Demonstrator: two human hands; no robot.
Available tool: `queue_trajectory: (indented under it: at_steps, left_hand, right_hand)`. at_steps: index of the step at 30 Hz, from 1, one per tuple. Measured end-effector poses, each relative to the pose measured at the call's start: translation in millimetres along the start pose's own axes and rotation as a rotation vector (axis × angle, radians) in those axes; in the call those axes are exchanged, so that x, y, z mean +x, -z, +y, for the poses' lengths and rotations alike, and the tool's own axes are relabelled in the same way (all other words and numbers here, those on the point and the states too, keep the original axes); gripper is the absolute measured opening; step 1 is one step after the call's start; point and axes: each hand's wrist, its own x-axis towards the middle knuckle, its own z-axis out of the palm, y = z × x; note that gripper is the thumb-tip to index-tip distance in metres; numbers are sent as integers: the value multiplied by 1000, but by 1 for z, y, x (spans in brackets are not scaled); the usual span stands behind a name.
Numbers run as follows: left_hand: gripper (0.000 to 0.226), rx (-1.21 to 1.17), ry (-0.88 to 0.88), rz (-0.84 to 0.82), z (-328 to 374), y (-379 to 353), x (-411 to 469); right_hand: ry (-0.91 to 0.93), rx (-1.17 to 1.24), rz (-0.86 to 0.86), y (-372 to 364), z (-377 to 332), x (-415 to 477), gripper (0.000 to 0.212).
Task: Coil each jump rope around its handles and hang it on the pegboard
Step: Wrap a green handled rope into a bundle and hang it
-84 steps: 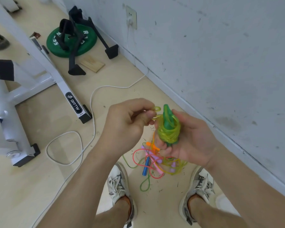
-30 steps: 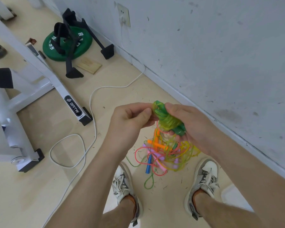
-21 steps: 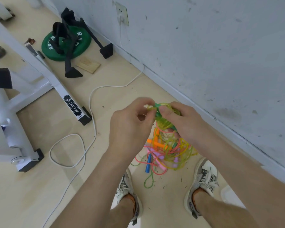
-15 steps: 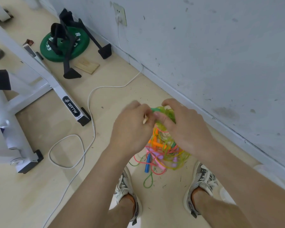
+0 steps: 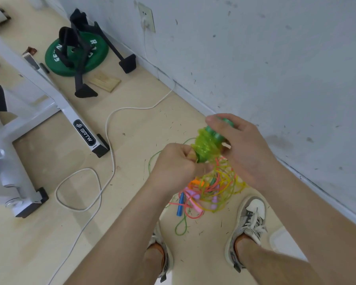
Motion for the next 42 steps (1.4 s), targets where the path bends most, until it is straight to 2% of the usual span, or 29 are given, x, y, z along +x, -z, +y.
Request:
queue_trajectory:
  at_steps: [2, 4, 7, 9, 11, 14, 16, 20, 22, 26, 29, 31, 33, 35, 38, 40, 42]
  left_hand:
    - [61, -71, 6, -54, 1, -11, -5]
    - [58, -141, 52, -148, -1, -23, -9]
    - [57, -189, 77, -303, -1, -28, -10]
    - [54, -176, 44, -331, 2, -27, -10]
    - [54, -154, -13, -314, 8, -30, -16]
    - [47, -137, -130, -267, 20, -34, -27]
    - [44, -85, -261, -203, 25, -34, -33]
    - [48, 175, -538, -74, 28, -35, -36]
    - [46, 216, -535, 6, 25, -31, -33]
    - [42, 256, -403, 123, 14, -20, -24]
    - [41, 589, -533, 159, 7, -17, -20]
    - [37, 671, -600, 119, 4, -20, -18]
    - [33, 574, -595, 80, 3, -23, -21]
    - [36, 469, -571, 61, 4, -27, -25]
    - [28, 255, -420, -12, 10, -24, -27]
    - [29, 63, -259, -70, 15, -19, -24]
    - [39, -41, -208, -73, 14, -13, -18]
  right_hand:
    - [0, -19, -35, -2, 4, 2, 35]
    - [41, -115, -68, -1, 0, 1, 27]
    - [93, -282, -226, 9, -16, -3, 26]
    - [94, -308, -290, 17, -25, -3, 26]
    - [38, -202, -321, 23, -31, -3, 26]
    - [-92, 86, -314, 30, -37, -4, 26]
    - [-140, 144, -278, 31, -36, -2, 24]
    - [-146, 82, -202, 29, -27, 0, 26]
    - [-109, 26, -192, 23, -21, 0, 28]
    - [-2, -160, -145, 11, -9, -1, 25]
    - [119, -455, -18, 2, 2, 1, 16]
    - [224, -618, 110, -3, 8, 3, 12]
    - [213, -641, 229, -1, 14, 7, 12]
    - [88, -555, 331, 4, 18, 14, 10]
    - [2, -484, 392, 4, 22, 19, 8]
    - [11, -480, 288, 1, 18, 17, 16]
    - [-43, -407, 110, 0, 14, 15, 40]
